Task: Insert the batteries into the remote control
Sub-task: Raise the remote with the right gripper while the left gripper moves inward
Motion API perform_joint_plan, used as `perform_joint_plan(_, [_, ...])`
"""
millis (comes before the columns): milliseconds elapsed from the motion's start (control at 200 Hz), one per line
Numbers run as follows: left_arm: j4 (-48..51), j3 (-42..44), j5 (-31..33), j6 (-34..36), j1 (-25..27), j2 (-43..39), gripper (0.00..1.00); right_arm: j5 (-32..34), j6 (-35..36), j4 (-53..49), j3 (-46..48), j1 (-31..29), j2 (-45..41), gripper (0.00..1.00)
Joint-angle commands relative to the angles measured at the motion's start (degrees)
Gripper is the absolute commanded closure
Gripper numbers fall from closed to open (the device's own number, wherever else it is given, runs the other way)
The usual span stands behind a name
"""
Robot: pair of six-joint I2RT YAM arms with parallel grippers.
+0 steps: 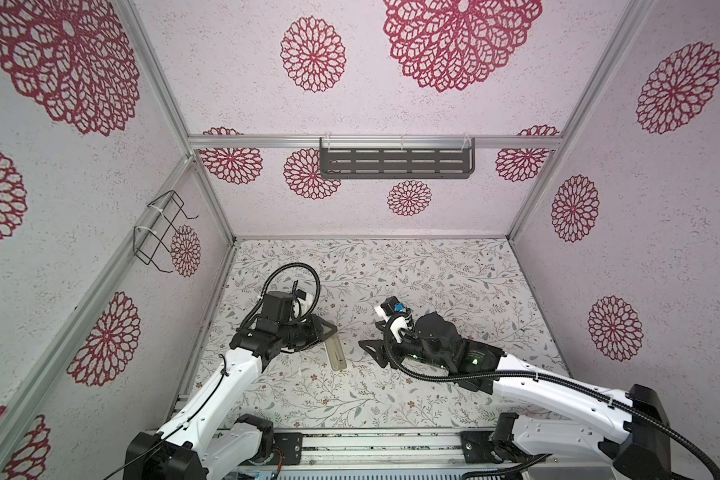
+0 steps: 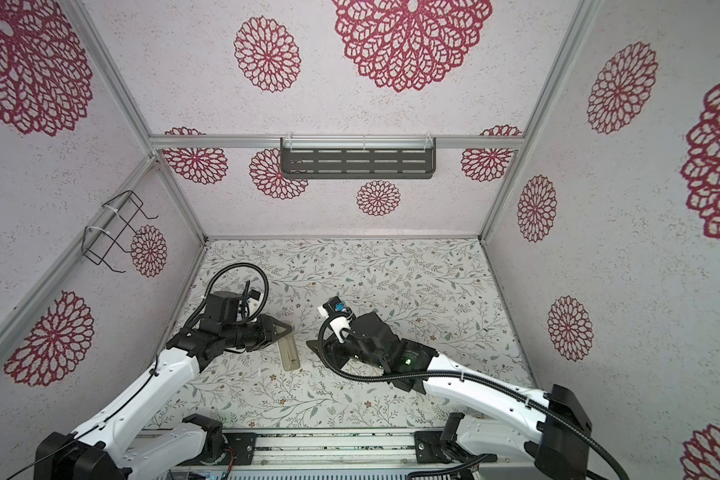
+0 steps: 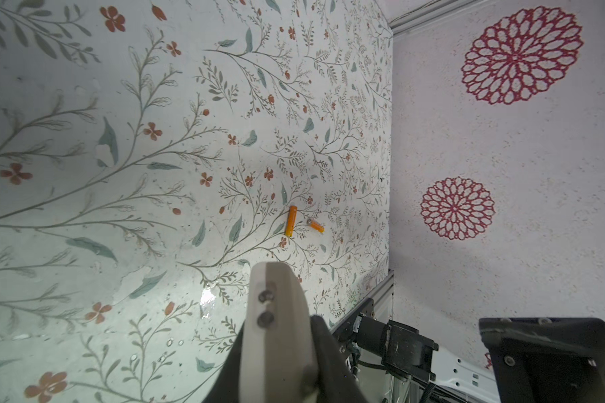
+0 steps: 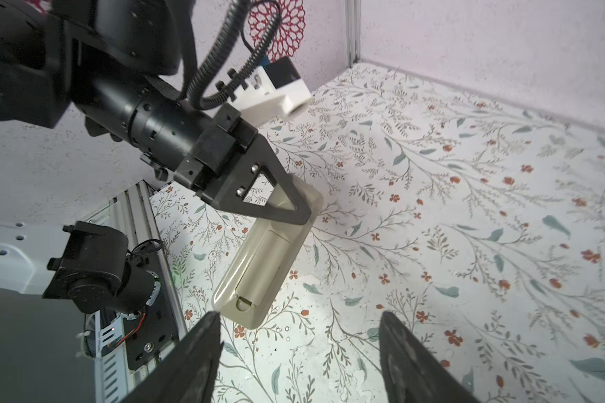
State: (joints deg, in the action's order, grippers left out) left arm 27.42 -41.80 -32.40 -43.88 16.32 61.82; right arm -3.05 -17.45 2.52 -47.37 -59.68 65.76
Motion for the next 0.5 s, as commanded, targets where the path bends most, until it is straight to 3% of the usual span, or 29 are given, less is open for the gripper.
perform_joint_plan(0, [2.7,-2.2,3.1,3.2,-0.3,1.0,1.0,-5.9,-6.5,8.2,1.0,1.6,1.3,0.27])
perform_joint_plan(495, [5.7,-6.6,7.9,7.3,0.2,7.4,1.0,-12.7,-12.4,17.6,2.1,3.6,10.7,0.25])
